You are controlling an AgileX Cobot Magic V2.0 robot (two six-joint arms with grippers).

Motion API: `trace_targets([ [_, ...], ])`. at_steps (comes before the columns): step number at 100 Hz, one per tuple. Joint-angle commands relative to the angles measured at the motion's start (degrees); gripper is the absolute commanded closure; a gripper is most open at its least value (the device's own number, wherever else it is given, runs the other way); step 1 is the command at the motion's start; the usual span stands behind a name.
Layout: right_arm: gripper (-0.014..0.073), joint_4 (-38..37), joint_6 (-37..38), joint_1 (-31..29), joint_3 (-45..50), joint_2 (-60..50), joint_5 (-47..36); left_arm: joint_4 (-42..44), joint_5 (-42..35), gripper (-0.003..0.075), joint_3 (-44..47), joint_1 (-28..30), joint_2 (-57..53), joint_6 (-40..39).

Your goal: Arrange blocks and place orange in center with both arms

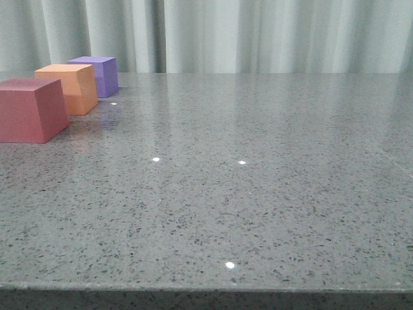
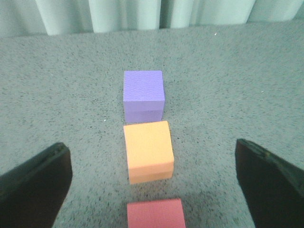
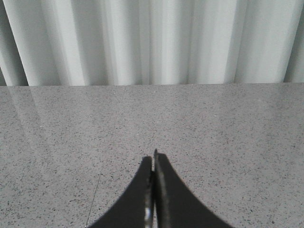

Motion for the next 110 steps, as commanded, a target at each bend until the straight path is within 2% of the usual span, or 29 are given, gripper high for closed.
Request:
trace_targets([
  [1,0.0662,-0.1,-0.4,-0.3,-1.6,-0.1,-4.5,0.1,-5.6,0.0063,3.8,-0.2,-7.9,-0.7],
  [43,0.0662,-0.1,-0.4,-0.3,-1.6,-0.1,-4.5,0.8,-14.3,0.0063,31.0,-0.2,-37.3,-0.7],
  [64,0.0662,-0.1,-0.4,-0.3,-1.6,-0.1,-4.5,1.1,-14.5,0.0064,39.3,-0.2,-49.1,-0.7],
  [72,0.0662,-0.1,-0.4,-0.3,-1.6,-0.1,-4.5,1.1,-14.5,0.0093,41.2,-0.2,-52.0,-0.7],
  [77,0.0662,-0.1,-0.4,-0.3,-1.6,-0.1,-4.5,1.1,-14.5,0.0137,42.1,-0.2,-53.6,-0.7],
  [84,0.0662,-0.1,-0.4,-0.3,-1.6,-0.1,-4.5,1.0,-14.5,0.0239,42.8,-0.2,-54.6,-0.7],
  [103,0.0662,-0.1,-0.4,-0.3,-1.6,-0.1,-4.5,0.8,-14.6,0.0636,43.0,-0.2,-54.8,-0.7],
  [110,0.0662,-0.1,-0.4,-0.3,-1.6,-0.1,-4.5,0.8,-14.7,0.0739,43.0,-0.2,-54.8,-0.7],
])
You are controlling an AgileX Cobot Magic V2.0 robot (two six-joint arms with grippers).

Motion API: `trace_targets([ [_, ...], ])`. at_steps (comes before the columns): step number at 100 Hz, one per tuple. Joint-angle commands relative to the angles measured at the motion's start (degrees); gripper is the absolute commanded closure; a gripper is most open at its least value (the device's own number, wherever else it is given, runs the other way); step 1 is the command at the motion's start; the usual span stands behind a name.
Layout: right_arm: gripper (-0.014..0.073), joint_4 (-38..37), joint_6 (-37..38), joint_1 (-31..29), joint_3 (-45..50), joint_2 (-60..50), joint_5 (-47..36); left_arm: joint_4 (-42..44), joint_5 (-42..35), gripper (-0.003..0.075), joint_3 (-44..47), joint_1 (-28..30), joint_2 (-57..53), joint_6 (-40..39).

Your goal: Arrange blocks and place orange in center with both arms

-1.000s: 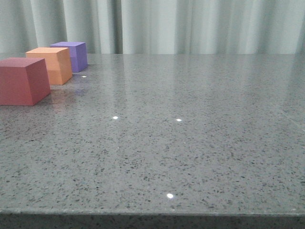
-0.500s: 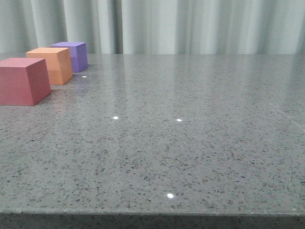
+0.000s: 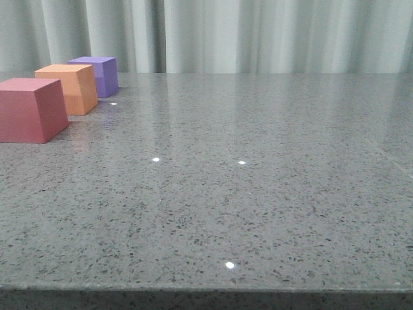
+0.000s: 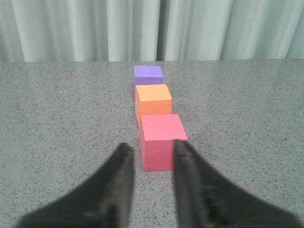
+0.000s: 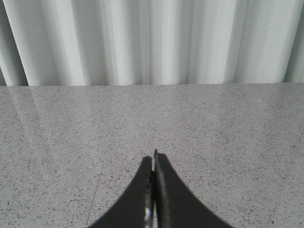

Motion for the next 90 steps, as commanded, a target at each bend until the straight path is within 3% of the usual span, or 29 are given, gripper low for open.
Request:
trace_targets([
  [1,0.0662,-0.1,-0.4,-0.3,-1.6,-0.1,-4.5,-0.1,-5.4,0.0738,-1.5,-0.2,0.5,-0.4],
  [90,0.0662,-0.1,-0.4,-0.3,-1.6,-0.1,-4.5,0.9,-7.3,0.0741,-1.5,-0.2,0.5,-0.4],
])
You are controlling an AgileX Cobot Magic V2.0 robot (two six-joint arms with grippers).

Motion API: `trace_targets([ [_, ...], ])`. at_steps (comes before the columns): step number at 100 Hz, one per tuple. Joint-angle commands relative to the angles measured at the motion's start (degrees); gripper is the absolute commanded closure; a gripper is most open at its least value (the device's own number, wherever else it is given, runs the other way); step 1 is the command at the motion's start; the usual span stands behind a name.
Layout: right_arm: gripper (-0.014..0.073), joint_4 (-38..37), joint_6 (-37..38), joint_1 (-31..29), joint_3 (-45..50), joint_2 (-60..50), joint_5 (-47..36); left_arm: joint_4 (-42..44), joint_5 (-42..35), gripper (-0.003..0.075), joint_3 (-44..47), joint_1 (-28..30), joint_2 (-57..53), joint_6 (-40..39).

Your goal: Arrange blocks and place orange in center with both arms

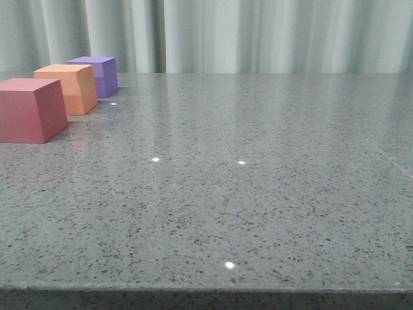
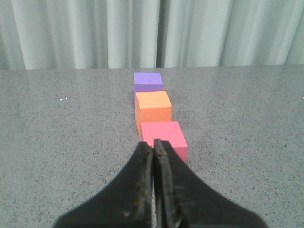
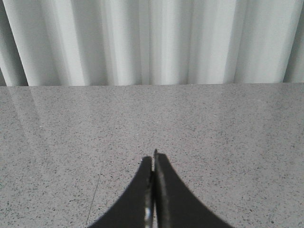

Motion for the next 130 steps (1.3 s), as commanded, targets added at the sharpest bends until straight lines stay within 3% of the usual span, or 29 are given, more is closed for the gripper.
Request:
trace_targets([
  [1,0.0662,-0.1,-0.4,-0.3,-1.6,-0.1,-4.5,0.4,-5.6,0.0741,-1.4,-0.2,0.5,-0.3],
  [20,0.0662,-0.1,-0.4,-0.3,-1.6,-0.1,-4.5,0.5,-5.7,0.0741,-1.3,0.6,0.1,-0.3],
  [36,0.0662,-0.1,-0.4,-0.3,-1.6,-0.1,-4.5,-0.9,-5.7,0.0741,-0.8,6.2,-2.5,-0.3],
  [65,0.0662,-0.1,-0.4,-0.3,-1.6,-0.1,-4.5,-4.5,-13.0,0.0741,10.2,14.0,-10.3,-0.3],
  [97,0.0662,-0.1,-0.4,-0.3,-1.6,-0.1,-4.5,-3.7,-21.6,0.0741,23.7,13.9,-16.3,-0.3],
  [130,0.0662,-0.1,-0.4,-0.3,-1.6,-0.1,-4.5,-3.7,-30.6,0.0741,30.7,13.4,-18.5,-0.4],
])
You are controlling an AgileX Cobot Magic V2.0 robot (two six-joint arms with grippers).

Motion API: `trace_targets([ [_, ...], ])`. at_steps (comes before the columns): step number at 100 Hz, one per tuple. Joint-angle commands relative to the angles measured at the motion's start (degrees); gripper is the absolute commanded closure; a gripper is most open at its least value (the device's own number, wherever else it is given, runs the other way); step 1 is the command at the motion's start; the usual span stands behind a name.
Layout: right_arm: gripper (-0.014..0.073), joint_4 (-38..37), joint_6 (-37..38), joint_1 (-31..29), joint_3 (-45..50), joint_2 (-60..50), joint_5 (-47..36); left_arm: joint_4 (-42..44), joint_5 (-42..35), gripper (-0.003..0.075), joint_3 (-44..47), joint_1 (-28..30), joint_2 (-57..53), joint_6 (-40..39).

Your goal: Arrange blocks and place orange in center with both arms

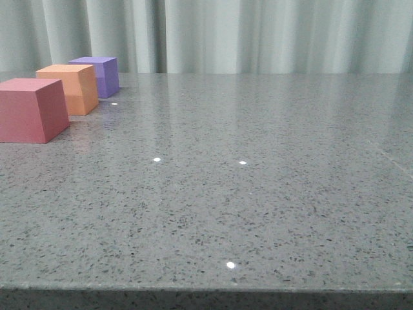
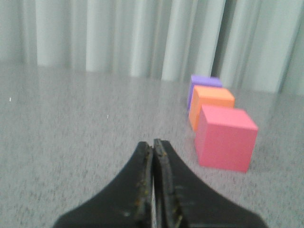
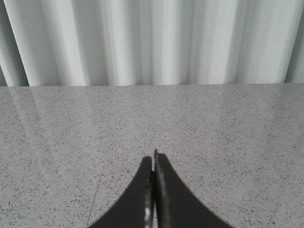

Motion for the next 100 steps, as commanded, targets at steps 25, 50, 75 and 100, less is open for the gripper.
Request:
trace_targets([
  [25,0.0662,-0.1,-0.4,-0.3,-1.6,-0.1,-4.5,0.1,-7.5,0.0741,2.4,-2.6,-2.2,-0.4],
  [50,0.0662,-0.1,-0.4,-0.3,-1.6,-0.1,-4.5,0.0,-7.5,0.0741,2.4,-2.6,-2.2,-0.4],
  [75,0.0662,-0.1,-0.4,-0.3,-1.6,-0.1,-4.5,0.0,-7.5,0.0741,2.4,-2.6,-2.2,-0.4],
  [100,0.0662,-0.1,-0.4,-0.3,-1.6,-0.1,-4.5,0.0,-7.5,0.0741,2.4,-2.6,-2.2,-0.4],
])
